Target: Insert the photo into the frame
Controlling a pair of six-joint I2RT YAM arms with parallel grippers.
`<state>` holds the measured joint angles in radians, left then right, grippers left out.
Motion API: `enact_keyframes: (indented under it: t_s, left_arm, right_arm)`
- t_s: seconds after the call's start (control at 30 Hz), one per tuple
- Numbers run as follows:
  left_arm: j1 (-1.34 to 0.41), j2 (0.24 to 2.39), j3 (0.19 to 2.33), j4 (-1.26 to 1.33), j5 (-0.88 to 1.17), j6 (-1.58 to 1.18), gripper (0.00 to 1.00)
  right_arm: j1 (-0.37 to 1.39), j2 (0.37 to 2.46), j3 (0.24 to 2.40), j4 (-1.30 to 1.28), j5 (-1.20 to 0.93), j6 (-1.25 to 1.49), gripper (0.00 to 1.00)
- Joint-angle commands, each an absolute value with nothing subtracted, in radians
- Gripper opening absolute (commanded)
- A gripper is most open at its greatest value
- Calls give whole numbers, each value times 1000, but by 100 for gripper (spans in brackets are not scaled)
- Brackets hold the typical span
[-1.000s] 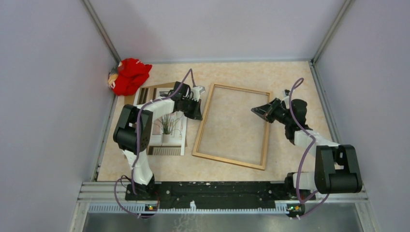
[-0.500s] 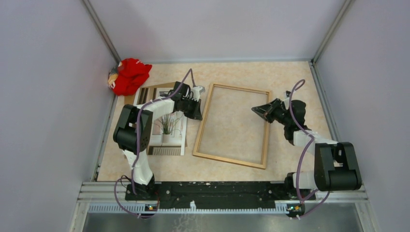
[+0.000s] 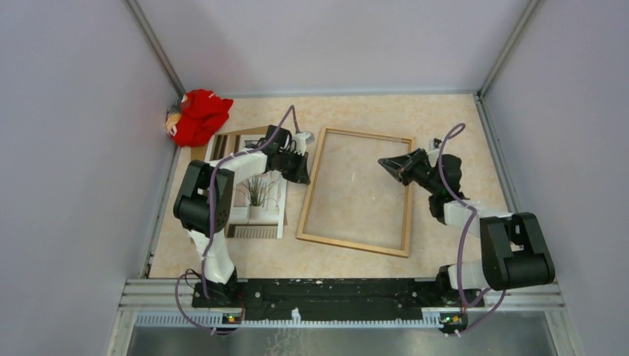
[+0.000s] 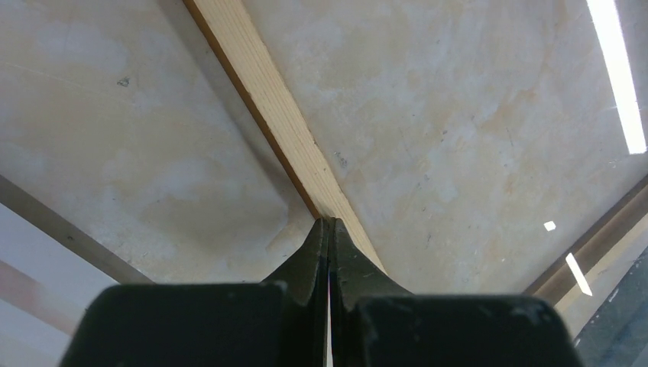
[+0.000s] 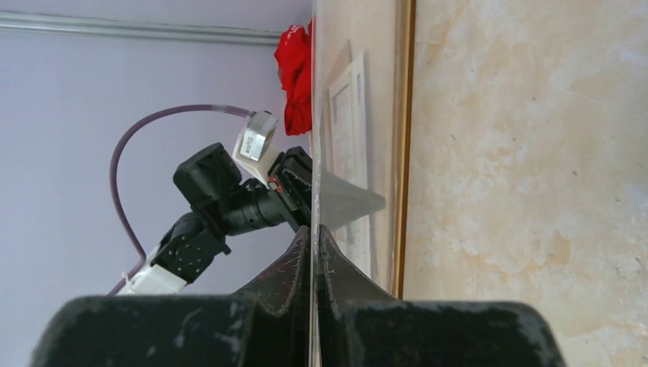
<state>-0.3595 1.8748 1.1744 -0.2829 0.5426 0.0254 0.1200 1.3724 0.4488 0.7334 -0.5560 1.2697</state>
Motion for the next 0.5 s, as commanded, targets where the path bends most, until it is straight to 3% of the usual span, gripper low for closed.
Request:
enact_keyframes:
  t_s: [0.0,0.47]
  left_arm:
    - [-372,1912,1148,-270,557,40,0]
    - [-372,1899,1137,-270,549,46,0]
  right_arm:
    - [184,1339,503,688,-539,1264,0]
    - [162,1288,616,207,-420,893,0]
